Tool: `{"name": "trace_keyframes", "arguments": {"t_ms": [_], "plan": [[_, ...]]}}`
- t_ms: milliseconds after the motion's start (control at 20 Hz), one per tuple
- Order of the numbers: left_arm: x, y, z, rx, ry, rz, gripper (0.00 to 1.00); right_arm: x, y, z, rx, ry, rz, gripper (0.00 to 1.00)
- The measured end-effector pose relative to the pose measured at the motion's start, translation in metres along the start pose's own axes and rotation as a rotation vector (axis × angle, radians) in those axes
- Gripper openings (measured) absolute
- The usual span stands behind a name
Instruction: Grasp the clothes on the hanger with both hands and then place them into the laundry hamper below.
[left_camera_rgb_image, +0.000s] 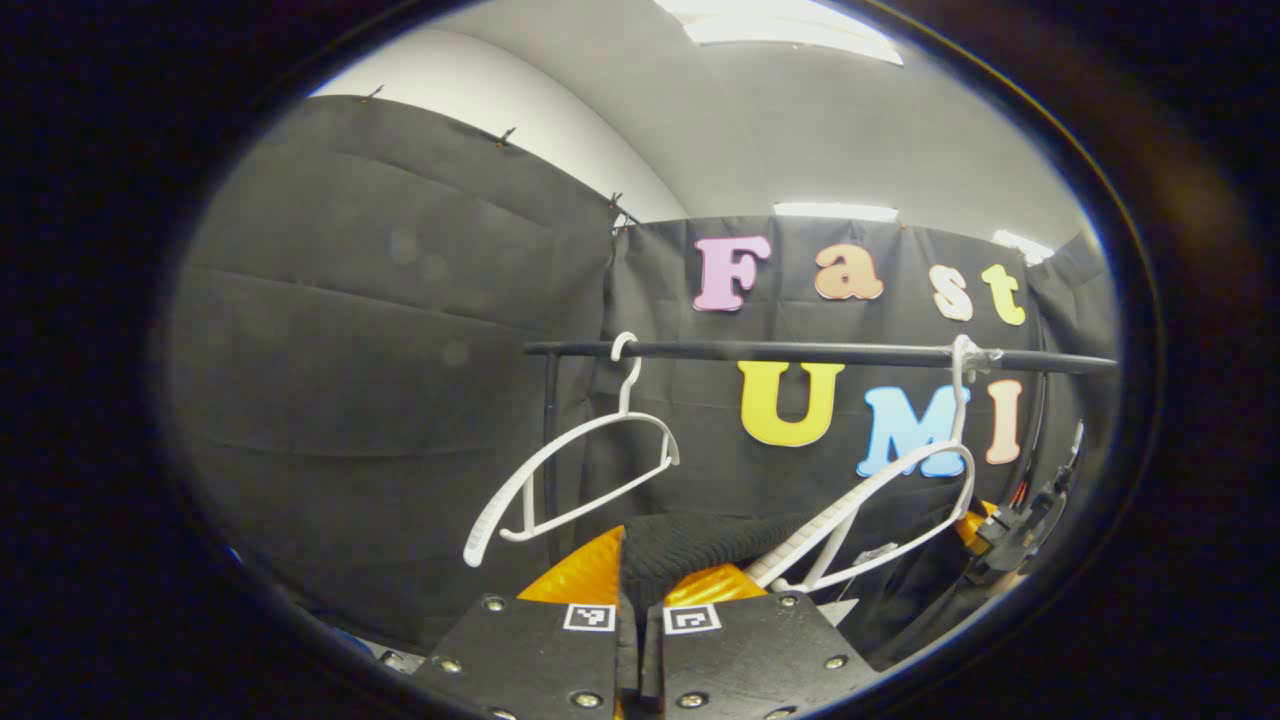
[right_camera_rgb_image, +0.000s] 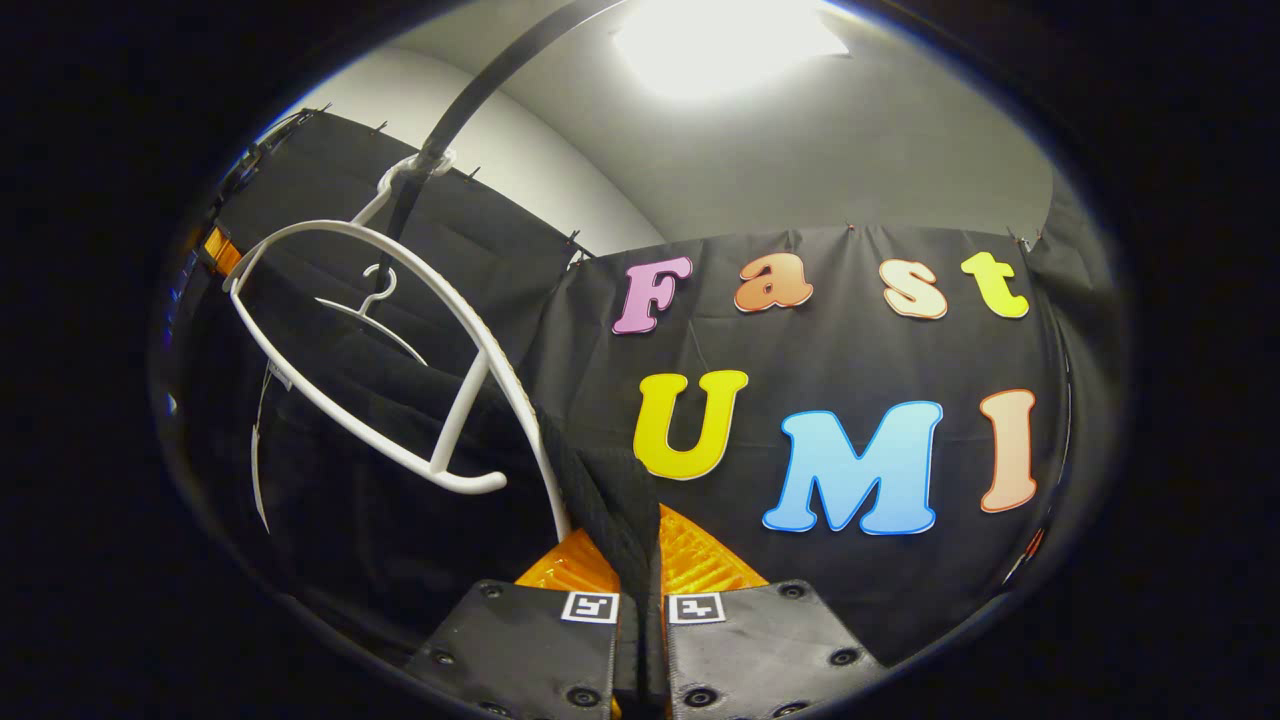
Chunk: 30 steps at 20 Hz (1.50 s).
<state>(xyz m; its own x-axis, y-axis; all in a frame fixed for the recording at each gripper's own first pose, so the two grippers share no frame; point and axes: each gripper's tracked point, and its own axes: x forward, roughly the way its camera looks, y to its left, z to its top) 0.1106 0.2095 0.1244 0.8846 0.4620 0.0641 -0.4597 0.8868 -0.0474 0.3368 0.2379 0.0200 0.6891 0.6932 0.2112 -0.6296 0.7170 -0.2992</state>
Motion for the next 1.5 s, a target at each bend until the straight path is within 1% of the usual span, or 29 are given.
{"name": "trace_keyframes", "arguments": {"t_ms": [100,200,250,300,350,450,550,650,800,900,1050,1150,1200,1250,1350,1500], "plan": [[-0.004,0.002,-0.001,0.025,0.005,-0.013,0.03,-0.003,0.003,-0.005,0.023,0.012,0.018,0.04],[-0.012,0.008,-0.012,0.040,0.022,-0.022,0.02,-0.004,0.011,-0.012,0.079,0.037,0.045,0.04],[-0.017,0.009,-0.022,0.023,0.038,-0.022,0.02,-0.006,0.014,-0.020,0.099,0.058,0.051,0.05],[-0.022,0.010,-0.032,0.003,0.056,-0.018,0.02,-0.013,0.015,-0.025,0.105,0.075,0.052,0.02],[-0.026,0.011,-0.041,-0.013,0.068,-0.010,0.02,-0.025,0.019,-0.028,0.106,0.084,0.049,0.04],[-0.034,0.007,-0.056,-0.052,0.085,-0.004,0.03,-0.033,0.022,-0.037,0.119,0.114,0.051,0.04],[-0.042,0.002,-0.072,-0.062,0.112,0.007,0.03,-0.041,0.023,-0.049,0.137,0.153,0.058,0.04],[-0.054,0.007,-0.083,-0.056,0.133,0.017,0.02,-0.055,0.022,-0.055,0.135,0.181,0.053,0.04],[-0.069,0.002,-0.098,-0.054,0.160,0.021,0.02,-0.078,0.020,-0.064,0.161,0.223,0.031,0.04],[-0.075,-0.003,-0.108,-0.033,0.180,0.014,0.02,-0.095,0.020,-0.070,0.184,0.255,0.007,0.04],[-0.077,-0.015,-0.129,0.002,0.230,0.002,0.02,-0.123,0.025,-0.083,0.215,0.339,-0.021,0.04],[-0.078,-0.022,-0.141,0.006,0.256,-0.010,0.02,-0.140,0.029,-0.088,0.244,0.399,-0.038,0.05],[-0.077,-0.024,-0.146,0.004,0.267,-0.024,0.02,-0.148,0.031,-0.088,0.246,0.418,-0.049,0.02],[-0.082,-0.026,-0.152,0.003,0.281,-0.037,0.03,-0.155,0.033,-0.087,0.242,0.437,-0.059,0.05],[-0.091,-0.023,-0.164,0.003,0.306,-0.070,0.03,-0.167,0.038,-0.089,0.243,0.484,-0.074,0.04],[-0.094,-0.017,-0.182,0.045,0.341,-0.128,0.02,-0.190,0.051,-0.098,0.251,0.577,-0.109,0.05]]}}
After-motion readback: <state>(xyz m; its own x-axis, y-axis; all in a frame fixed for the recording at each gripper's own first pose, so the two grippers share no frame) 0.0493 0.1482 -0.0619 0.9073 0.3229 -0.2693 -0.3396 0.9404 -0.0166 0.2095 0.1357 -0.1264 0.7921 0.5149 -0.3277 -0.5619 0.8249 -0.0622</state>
